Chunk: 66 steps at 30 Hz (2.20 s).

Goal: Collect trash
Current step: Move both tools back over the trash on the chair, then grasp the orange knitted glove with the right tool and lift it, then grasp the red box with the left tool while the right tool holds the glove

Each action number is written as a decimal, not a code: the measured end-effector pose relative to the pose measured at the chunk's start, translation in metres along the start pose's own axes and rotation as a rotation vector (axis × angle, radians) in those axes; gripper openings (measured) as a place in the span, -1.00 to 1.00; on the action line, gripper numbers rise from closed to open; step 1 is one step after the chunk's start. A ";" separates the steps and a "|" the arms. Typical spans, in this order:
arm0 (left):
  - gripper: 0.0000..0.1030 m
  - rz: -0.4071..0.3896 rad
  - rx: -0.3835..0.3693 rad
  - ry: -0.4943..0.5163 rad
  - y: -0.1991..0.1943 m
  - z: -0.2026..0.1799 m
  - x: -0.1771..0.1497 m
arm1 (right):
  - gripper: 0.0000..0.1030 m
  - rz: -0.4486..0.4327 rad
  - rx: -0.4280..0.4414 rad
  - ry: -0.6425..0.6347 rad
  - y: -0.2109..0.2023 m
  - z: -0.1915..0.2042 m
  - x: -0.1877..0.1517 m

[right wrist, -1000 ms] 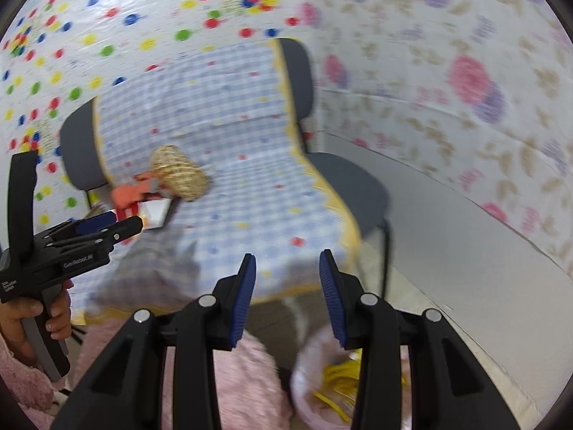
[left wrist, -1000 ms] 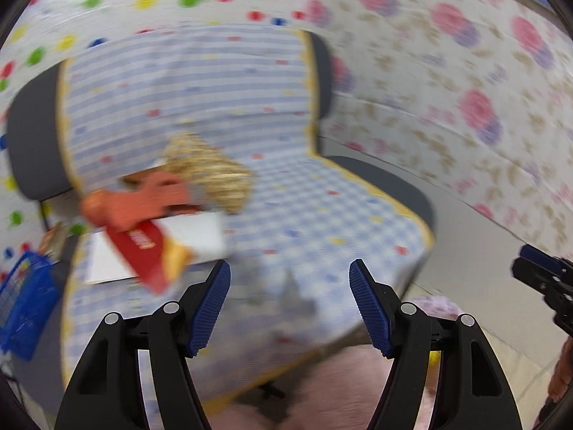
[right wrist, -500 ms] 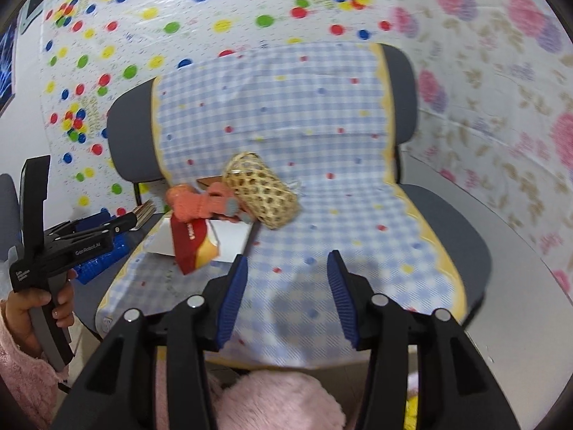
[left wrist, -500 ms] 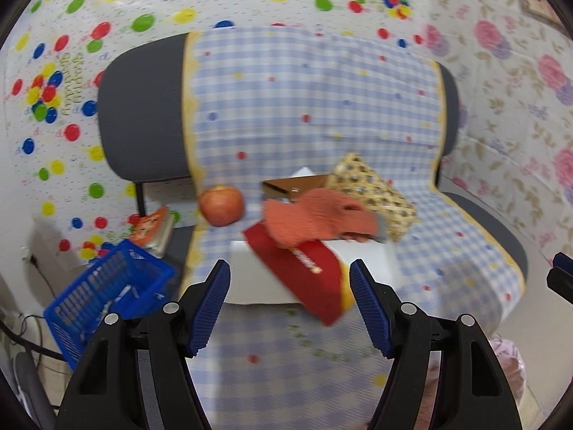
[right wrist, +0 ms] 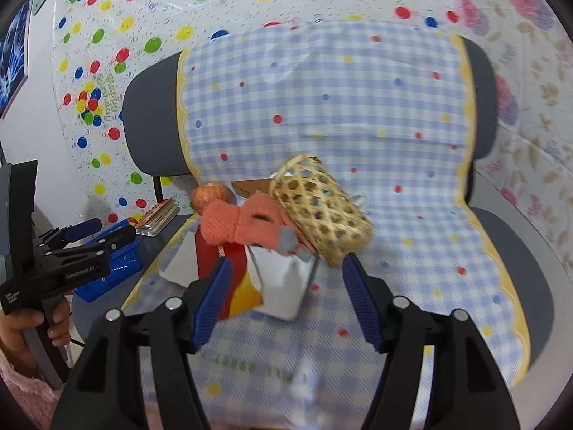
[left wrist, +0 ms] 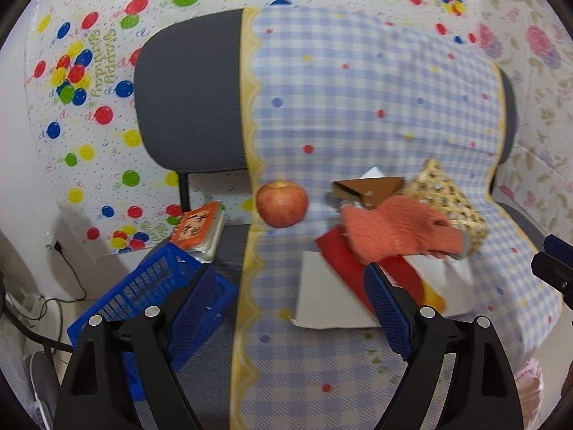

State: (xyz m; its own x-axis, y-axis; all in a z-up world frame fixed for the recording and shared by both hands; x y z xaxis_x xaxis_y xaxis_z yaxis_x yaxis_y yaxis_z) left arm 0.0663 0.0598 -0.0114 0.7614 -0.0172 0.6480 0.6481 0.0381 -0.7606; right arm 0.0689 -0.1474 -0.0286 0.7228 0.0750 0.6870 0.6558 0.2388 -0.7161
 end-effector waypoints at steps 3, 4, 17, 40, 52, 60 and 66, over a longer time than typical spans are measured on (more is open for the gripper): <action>0.63 0.016 0.006 -0.018 0.014 0.008 0.007 | 0.24 0.015 0.012 -0.026 0.023 0.009 0.014; 0.63 0.022 0.015 -0.024 0.021 0.010 0.010 | 0.24 0.019 0.015 -0.035 0.032 0.012 0.019; 0.63 0.075 -0.002 -0.044 0.062 0.012 0.024 | -0.15 0.124 -0.027 -0.081 0.124 0.016 0.050; 0.63 0.189 -0.157 -0.005 0.064 -0.067 -0.021 | -0.75 -0.113 -0.153 0.092 -0.045 -0.053 -0.010; 0.41 0.289 -0.308 -0.096 0.099 -0.086 -0.033 | -0.74 -0.090 -0.138 0.108 -0.045 -0.058 -0.032; -0.76 0.228 -0.415 -0.134 0.085 -0.090 -0.019 | -0.74 -0.080 -0.126 0.117 -0.043 -0.056 -0.036; -0.96 0.066 -0.451 -0.042 0.028 -0.097 0.006 | -0.74 -0.112 -0.132 0.138 -0.057 -0.062 -0.037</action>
State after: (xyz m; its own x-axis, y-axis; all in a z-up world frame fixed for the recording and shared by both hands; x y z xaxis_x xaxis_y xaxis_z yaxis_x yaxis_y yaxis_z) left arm 0.0907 -0.0360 -0.0327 0.8063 0.0119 0.5914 0.5456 -0.4013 -0.7358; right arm 0.0180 -0.2234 -0.0211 0.6610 -0.0802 0.7461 0.7498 0.1090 -0.6526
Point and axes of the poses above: each gripper's, at about its wrist camera, not at the fingertips, and y roughly the way its jaws point, z to its left, x to its top, the point moved 6 cm from there along y, roughly the way its jaws point, and after that the axes turned 11 degrees about z, right-handed, at the moved point
